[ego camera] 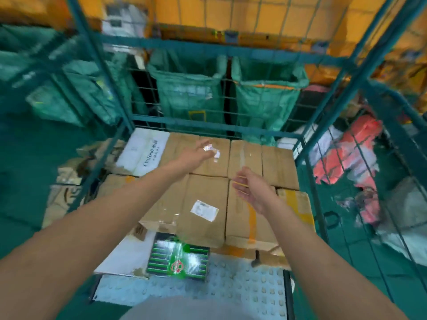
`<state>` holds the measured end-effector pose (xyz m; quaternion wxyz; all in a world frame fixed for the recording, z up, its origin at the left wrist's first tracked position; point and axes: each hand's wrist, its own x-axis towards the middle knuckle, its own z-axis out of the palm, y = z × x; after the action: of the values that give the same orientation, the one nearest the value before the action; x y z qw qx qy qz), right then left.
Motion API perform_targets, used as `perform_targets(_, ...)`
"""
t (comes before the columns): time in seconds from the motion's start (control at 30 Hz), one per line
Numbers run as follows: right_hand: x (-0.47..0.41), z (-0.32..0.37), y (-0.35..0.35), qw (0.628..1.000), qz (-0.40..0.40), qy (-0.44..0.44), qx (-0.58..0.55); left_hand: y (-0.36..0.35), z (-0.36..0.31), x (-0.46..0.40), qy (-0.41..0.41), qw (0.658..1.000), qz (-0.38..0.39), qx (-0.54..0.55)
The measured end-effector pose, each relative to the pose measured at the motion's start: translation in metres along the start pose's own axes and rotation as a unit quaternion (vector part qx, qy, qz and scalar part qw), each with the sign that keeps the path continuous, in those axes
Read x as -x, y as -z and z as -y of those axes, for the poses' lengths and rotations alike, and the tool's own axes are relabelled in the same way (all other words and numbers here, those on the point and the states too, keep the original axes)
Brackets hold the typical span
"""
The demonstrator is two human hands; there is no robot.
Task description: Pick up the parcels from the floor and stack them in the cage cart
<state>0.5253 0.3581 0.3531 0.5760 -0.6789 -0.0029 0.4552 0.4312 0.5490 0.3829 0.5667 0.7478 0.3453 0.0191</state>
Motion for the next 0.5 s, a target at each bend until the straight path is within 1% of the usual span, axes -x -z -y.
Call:
perform_targets(0.1,0.016,0.019,-0.030,0.997,0.040,0.050,0.041,0.039,0.002,0.043,-0.004,0.995,-0.057,0.080)
perform_targets(0.2,0.029,0.026,-0.052,0.990,0.091,0.083,0.071,0.055,0.010,0.088,-0.003,0.983,-0.104,0.151)
perform_targets(0.23,0.031,0.027,-0.055,0.988,0.100,0.091,0.077,0.055,0.009,0.098,-0.001,0.981,-0.109,0.161)
perform_targets(0.27,0.040,0.025,-0.063,0.983,0.127,0.097,0.092,0.056,0.014,0.122,0.002,0.976,-0.135,0.173)
perform_targets(0.37,0.056,0.013,-0.076,0.968,0.184,0.103,0.138,0.051,0.028,0.170,0.015,0.962,-0.182,0.205)
perform_targets(0.5,0.073,-0.008,-0.089,0.948,0.238,0.103,0.183,0.041,0.055,0.226,0.032,0.938,-0.238,0.250)
